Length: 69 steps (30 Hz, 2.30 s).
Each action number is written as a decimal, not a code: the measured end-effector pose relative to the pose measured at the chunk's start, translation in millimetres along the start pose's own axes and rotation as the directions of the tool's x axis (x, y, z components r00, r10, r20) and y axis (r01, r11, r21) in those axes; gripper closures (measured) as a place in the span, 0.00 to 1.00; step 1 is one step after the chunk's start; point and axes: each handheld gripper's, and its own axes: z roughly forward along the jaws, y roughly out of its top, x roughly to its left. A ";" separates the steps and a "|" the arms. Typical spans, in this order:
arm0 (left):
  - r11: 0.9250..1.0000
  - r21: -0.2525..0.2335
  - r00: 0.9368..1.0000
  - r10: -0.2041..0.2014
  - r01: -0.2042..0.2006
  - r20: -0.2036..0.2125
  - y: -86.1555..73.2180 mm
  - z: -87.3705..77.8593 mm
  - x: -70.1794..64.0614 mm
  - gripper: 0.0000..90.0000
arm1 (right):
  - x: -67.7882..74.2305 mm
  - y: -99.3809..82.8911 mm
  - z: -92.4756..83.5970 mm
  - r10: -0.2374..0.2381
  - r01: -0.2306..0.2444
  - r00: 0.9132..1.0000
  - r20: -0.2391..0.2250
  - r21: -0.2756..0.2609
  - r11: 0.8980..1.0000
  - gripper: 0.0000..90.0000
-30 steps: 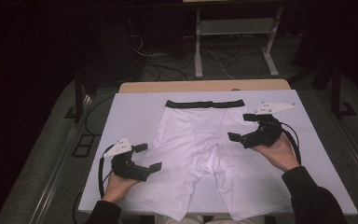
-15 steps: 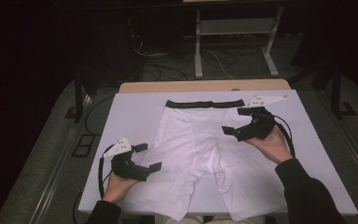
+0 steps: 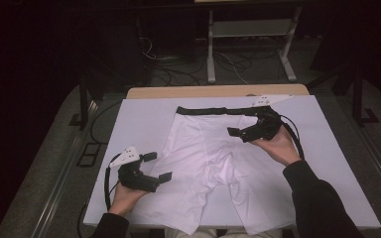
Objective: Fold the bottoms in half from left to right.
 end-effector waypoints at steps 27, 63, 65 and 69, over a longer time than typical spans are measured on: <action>1.000 -0.003 1.000 0.000 0.000 0.003 0.1 -0.1 0.2 0.00 | -4.6 26.2 34.2 -0.006 0.006 1.000 -0.006 0.007 1.000 0.00; 1.000 -0.006 1.000 -0.013 0.013 0.005 -0.2 -0.6 1.4 0.00 | -1.6 49.2 117.3 -0.019 0.021 0.999 -0.034 0.073 0.997 0.00; 1.000 -0.009 1.000 -0.014 0.014 0.004 -0.3 -1.2 1.6 0.00 | -1.2 52.0 121.3 -0.022 0.025 0.999 -0.033 0.078 0.997 0.00; 1.000 -0.013 1.000 -0.016 0.016 0.004 -0.3 -1.4 2.3 0.00 | -1.5 57.5 128.6 -0.027 0.030 0.999 -0.034 0.082 0.996 0.00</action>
